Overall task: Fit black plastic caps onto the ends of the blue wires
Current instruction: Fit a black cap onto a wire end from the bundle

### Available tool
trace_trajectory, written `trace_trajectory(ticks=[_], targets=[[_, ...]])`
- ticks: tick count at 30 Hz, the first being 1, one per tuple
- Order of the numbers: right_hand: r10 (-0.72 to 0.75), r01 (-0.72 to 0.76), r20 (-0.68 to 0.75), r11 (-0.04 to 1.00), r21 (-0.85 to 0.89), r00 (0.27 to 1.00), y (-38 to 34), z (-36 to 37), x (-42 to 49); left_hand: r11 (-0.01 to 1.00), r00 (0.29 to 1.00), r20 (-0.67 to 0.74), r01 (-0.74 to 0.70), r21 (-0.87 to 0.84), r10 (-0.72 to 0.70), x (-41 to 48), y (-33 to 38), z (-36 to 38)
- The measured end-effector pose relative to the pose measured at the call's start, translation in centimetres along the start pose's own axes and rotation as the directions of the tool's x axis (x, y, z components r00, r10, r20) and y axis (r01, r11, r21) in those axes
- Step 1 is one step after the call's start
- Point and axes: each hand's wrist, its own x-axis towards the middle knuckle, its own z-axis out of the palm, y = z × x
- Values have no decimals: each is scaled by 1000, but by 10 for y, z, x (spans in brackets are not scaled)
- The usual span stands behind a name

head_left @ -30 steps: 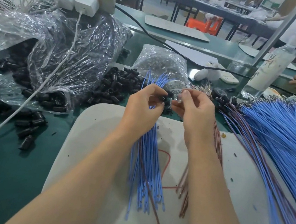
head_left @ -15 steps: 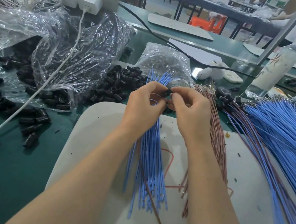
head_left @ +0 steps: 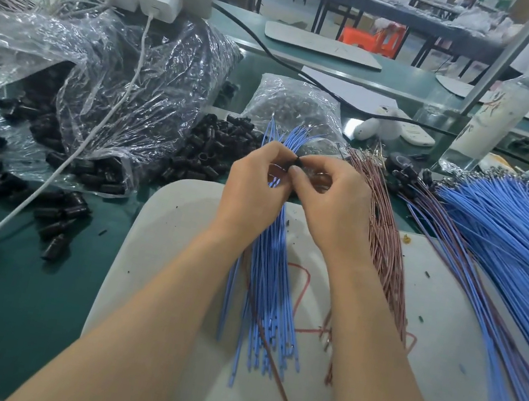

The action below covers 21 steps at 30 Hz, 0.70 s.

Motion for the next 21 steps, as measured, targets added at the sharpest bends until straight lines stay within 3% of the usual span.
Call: trace_trajectory(ticks=[8, 16, 21], targets=[[117, -118, 79, 993, 5, 990, 12, -10, 6, 931, 981, 137, -172, 322, 134, 2, -3, -3], [80, -68, 108, 991, -111, 991, 19, -13, 6, 892, 960, 245, -227, 392, 136, 2, -2, -4], [281, -278, -19, 955, 105, 959, 22, -2, 7, 894, 978, 165, -188, 406, 130, 2, 1, -3]])
